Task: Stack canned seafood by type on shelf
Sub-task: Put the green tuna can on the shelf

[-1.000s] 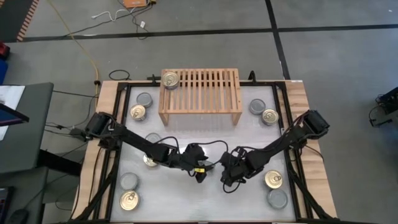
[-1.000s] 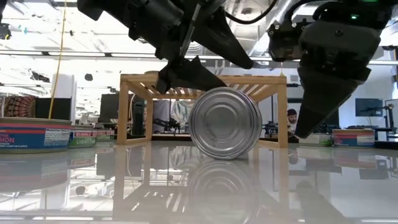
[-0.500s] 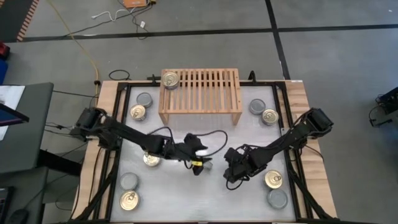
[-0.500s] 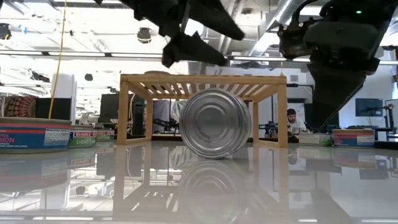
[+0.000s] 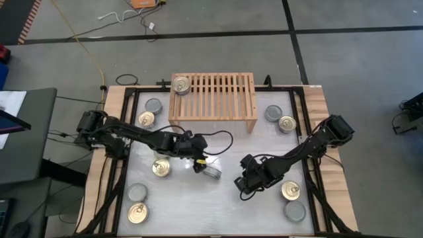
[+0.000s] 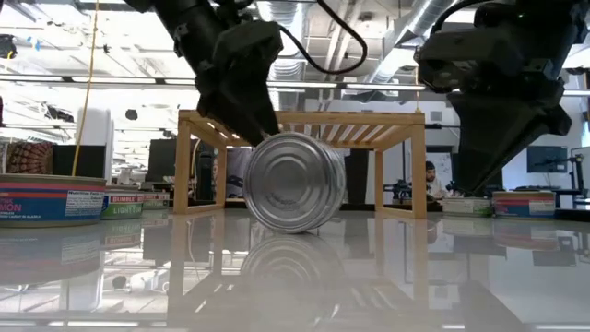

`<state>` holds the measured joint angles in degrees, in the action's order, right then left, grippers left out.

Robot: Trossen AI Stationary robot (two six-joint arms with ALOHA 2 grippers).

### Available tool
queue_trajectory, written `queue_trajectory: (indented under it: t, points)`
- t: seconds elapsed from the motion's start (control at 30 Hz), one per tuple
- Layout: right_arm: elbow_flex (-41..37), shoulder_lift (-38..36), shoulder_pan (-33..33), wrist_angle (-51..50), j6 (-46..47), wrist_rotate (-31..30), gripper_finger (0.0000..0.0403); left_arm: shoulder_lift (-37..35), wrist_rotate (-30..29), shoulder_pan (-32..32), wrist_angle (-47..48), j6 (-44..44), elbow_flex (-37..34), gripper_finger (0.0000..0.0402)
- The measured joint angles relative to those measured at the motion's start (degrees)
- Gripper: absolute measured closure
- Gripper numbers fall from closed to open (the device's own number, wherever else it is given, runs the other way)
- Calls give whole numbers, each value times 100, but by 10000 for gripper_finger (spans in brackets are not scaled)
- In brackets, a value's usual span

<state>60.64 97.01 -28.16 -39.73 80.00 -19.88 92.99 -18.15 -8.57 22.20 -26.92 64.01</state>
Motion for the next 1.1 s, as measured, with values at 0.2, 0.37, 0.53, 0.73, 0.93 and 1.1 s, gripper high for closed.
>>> queue_trajectory:
  t: [0.2,0.37,0.53,0.73,0.93,1.1]
  points:
    - [0,0,0,317,554,-2,347,79,138,222,4,1060,-33,152]
    - [4,2,7,657,703,-57,347,386,469,237,-13,1530,-44,152]
    - [4,2,7,766,801,-109,347,636,807,169,7,1658,-46,152]
    - [4,2,7,763,965,-111,347,640,1417,81,244,1629,-44,152]
    - [4,2,13,763,971,-111,347,640,2051,-187,47,1522,-44,152]
    - [4,4,13,812,1282,-109,347,640,2064,-333,-74,1352,-44,152]
